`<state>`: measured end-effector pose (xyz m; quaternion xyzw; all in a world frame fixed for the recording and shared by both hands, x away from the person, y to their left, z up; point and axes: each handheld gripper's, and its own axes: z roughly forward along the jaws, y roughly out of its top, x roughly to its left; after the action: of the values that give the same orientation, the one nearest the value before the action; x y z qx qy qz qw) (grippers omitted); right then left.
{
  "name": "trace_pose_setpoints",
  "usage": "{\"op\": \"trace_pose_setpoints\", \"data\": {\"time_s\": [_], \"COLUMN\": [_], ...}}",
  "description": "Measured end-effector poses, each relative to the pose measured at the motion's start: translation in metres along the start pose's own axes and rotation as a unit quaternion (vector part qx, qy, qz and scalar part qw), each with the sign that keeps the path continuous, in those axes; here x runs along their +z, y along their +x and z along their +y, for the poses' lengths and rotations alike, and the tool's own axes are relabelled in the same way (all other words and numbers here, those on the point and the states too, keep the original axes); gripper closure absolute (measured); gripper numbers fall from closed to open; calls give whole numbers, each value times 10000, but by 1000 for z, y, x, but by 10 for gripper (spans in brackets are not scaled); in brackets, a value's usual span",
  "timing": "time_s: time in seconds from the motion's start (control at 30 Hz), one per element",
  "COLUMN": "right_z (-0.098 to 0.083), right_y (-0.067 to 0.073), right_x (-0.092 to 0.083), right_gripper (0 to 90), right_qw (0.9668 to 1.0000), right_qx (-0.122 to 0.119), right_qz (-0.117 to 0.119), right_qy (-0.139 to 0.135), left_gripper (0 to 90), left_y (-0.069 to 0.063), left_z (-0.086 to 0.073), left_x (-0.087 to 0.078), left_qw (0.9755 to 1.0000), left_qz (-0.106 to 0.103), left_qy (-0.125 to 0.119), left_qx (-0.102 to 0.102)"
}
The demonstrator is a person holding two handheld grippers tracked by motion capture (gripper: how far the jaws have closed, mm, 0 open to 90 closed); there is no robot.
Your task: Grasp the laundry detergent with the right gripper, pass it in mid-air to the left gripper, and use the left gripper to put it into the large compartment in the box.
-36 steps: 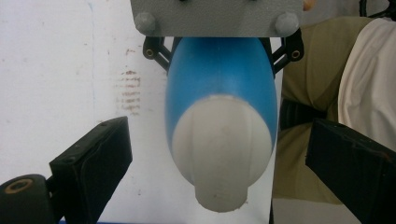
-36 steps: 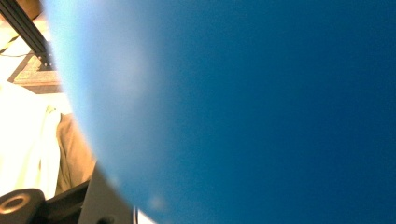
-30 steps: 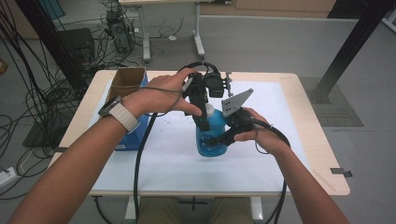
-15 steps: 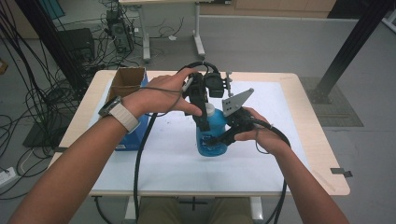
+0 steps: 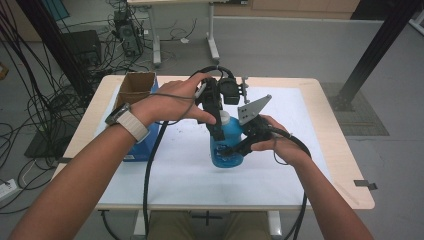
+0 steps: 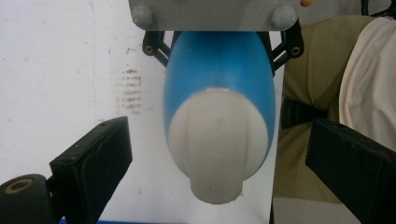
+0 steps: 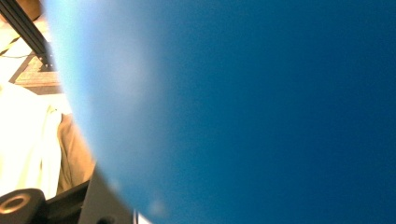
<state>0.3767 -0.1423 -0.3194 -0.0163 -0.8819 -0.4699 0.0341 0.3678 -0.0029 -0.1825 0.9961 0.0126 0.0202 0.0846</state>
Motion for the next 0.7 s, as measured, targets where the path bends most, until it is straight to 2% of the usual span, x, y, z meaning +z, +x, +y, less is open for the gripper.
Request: {"op": "trace_pose_setpoints", "data": {"time_s": [0.7], "right_z": [0], "right_y": [0], "right_x": [-1], "right_gripper": [437], "right_qw": [10000], "right_qx": [18], "right_qz": [0], "right_qy": [-22], "left_gripper": [76], "left_y": [0], "left_z": [1], "left_x": [1], "left_qw": [10000], "left_qz": [6], "left_qy": [8], "left_qx": [7]}}
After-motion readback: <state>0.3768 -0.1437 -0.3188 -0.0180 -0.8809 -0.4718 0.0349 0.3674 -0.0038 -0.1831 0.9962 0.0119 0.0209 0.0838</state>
